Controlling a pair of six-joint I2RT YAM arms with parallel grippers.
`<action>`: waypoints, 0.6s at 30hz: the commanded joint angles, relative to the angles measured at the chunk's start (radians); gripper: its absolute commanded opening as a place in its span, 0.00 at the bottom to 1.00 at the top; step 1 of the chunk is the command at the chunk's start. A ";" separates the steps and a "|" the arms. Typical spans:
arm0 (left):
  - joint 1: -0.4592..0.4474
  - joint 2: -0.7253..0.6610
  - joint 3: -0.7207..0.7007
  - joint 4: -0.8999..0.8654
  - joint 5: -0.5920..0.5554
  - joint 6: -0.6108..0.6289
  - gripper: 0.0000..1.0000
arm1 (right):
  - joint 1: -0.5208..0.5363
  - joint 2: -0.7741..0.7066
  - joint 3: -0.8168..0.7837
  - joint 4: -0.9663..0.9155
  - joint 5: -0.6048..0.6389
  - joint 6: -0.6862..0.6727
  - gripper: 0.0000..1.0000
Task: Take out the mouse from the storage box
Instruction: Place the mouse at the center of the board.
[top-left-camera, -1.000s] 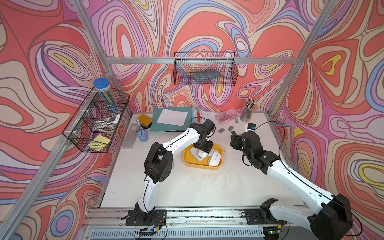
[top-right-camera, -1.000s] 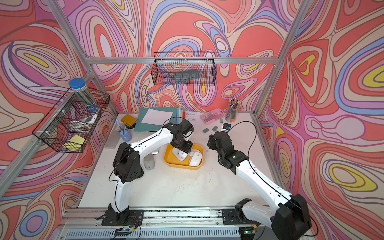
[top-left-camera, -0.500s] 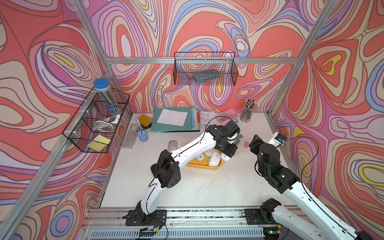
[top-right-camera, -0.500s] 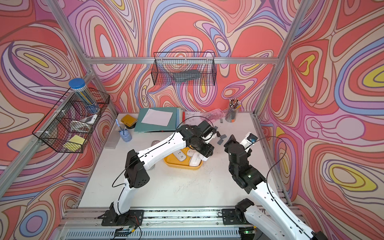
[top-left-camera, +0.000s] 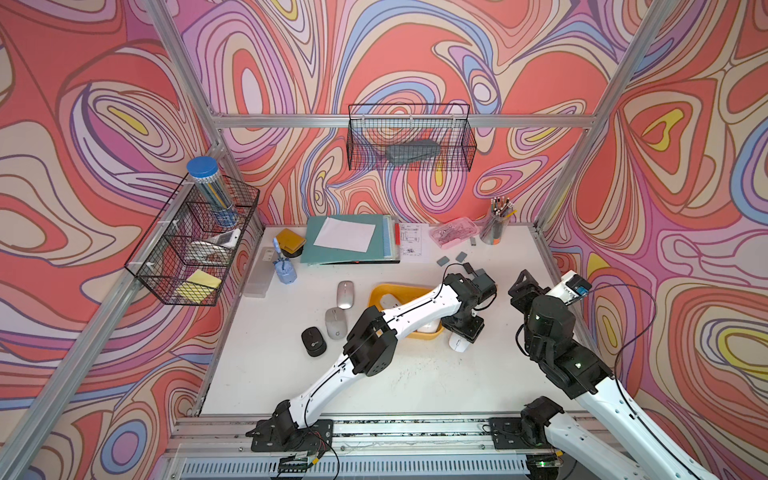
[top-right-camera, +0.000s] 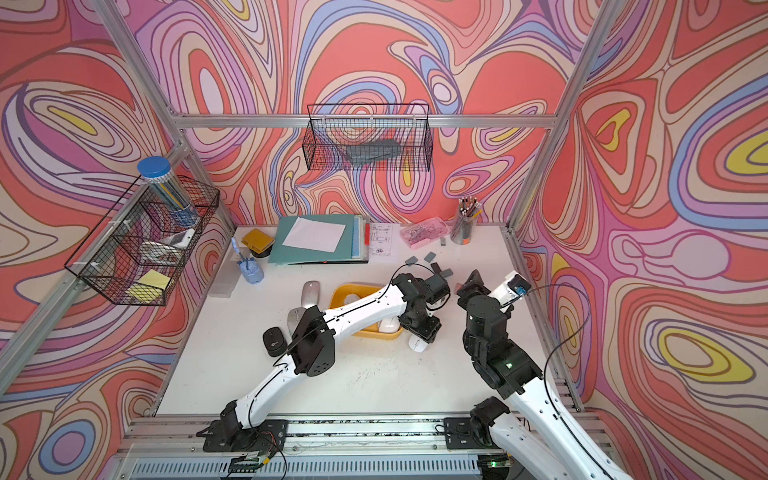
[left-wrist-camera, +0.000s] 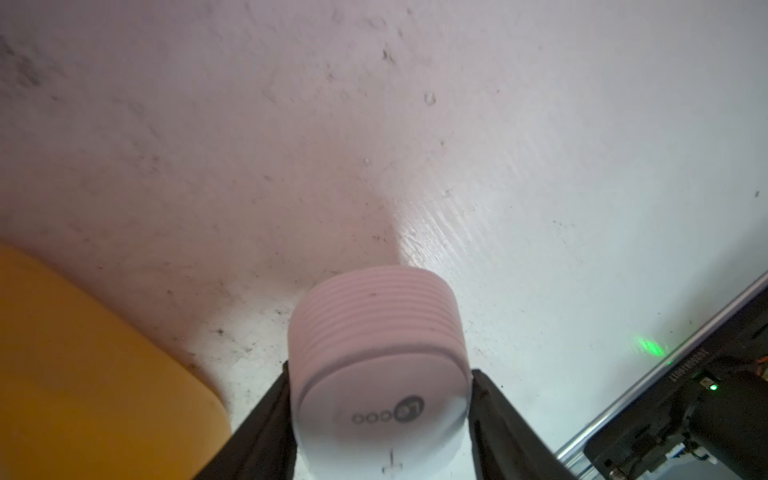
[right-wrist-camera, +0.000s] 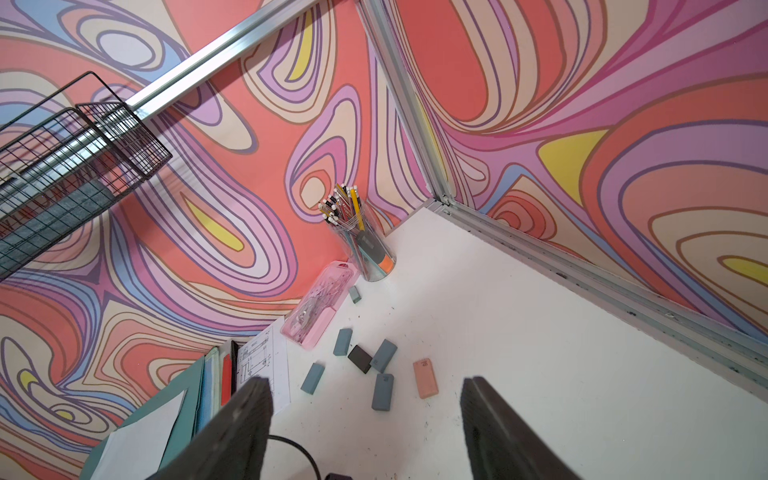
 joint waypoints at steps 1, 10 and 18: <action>-0.025 0.023 0.041 -0.047 0.029 -0.019 0.40 | -0.004 0.005 -0.008 0.012 -0.017 -0.005 0.73; -0.036 0.076 0.033 -0.081 0.020 -0.023 0.61 | -0.004 0.025 0.000 0.020 -0.050 -0.017 0.73; -0.041 0.037 0.031 -0.077 0.015 -0.016 0.86 | -0.004 0.048 0.009 0.029 -0.084 -0.036 0.74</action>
